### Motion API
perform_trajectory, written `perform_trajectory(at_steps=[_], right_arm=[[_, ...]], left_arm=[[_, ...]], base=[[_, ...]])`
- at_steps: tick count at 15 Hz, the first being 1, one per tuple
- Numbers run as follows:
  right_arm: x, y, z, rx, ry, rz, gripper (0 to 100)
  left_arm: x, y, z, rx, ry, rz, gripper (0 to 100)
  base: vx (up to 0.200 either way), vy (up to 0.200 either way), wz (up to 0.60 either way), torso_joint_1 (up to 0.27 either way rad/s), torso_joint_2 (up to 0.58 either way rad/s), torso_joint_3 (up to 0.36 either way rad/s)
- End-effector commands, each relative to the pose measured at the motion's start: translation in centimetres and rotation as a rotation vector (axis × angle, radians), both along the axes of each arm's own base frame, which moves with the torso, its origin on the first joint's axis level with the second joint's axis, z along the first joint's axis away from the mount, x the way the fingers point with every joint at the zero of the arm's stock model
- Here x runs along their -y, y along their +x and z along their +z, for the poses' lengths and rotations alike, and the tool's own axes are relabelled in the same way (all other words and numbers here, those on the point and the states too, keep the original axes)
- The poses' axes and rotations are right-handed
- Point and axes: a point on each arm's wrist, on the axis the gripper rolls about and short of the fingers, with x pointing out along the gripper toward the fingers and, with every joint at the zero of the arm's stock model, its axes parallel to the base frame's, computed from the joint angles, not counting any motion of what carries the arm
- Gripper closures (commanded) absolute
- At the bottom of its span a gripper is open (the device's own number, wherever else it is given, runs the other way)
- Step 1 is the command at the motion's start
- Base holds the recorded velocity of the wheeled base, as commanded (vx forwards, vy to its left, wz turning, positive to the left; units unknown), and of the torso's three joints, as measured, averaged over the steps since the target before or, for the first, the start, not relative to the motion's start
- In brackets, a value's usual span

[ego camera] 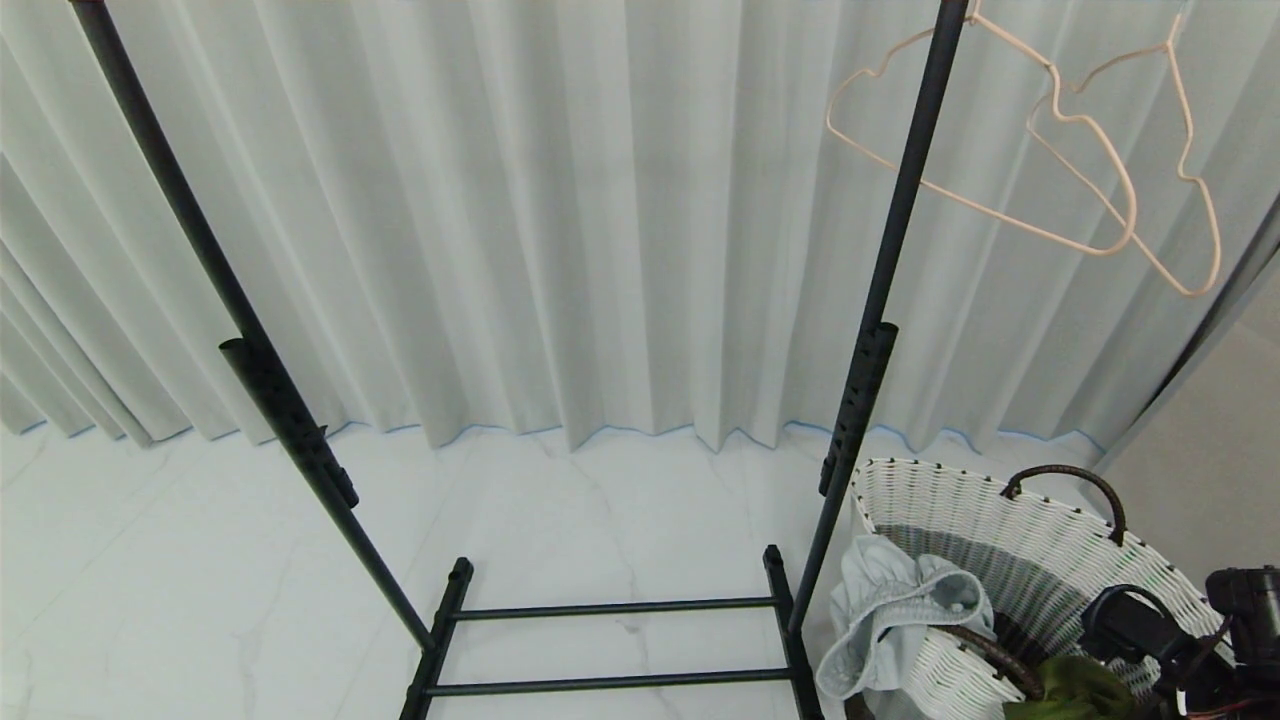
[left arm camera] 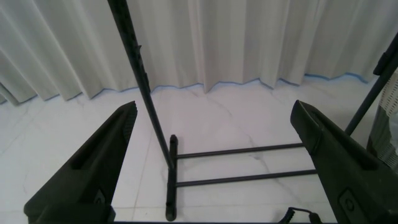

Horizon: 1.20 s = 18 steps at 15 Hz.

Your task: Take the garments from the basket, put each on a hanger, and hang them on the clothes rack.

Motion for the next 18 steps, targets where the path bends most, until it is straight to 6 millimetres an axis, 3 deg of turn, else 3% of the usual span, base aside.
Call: perform_trajectory(at_steps=[1, 4, 5, 9, 15, 18], right_arm=[[0.0, -0.1, -0.3, -0.010, 0.001, 0.001, 0], [0.0, -0.8, -0.5, -0.008, -0.003, 0.006, 0], [0.0, -0.9, -0.5, -0.004, -0.003, 0.006, 100], [-0.1, -1.1, 0.3, 0.052, -0.007, 0.008, 100], [-0.2, -3.1, 5.2, 0.324, -0.026, -0.001, 100], [-0.3, -3.3, 8.7, 0.407, -0.031, 0.006, 100]], left_arm=[[0.0, 0.0, 0.0, -0.001, 0.000, -0.001, 0], [0.0, 0.0, 0.0, -0.001, 0.000, -0.001, 0], [0.0, 0.0, 0.0, 0.001, 0.000, -0.001, 0], [0.0, 0.0, 0.0, -0.001, 0.000, 0.001, 0], [0.0, 0.0, 0.0, -0.001, 0.000, -0.001, 0], [0.0, 0.0, 0.0, -0.001, -0.002, -0.001, 0]], base=[[0.000, 0.000, 0.00, 0.000, 0.00, 0.000], [0.000, 0.000, 0.00, 0.000, 0.00, 0.000], [0.000, 0.000, 0.00, 0.000, 0.00, 0.000], [0.000, 0.000, 0.00, 0.000, 0.00, 0.000], [0.000, 0.000, 0.00, 0.000, 0.00, 0.000], [0.000, 0.000, 0.00, 0.000, 0.00, 0.000]])
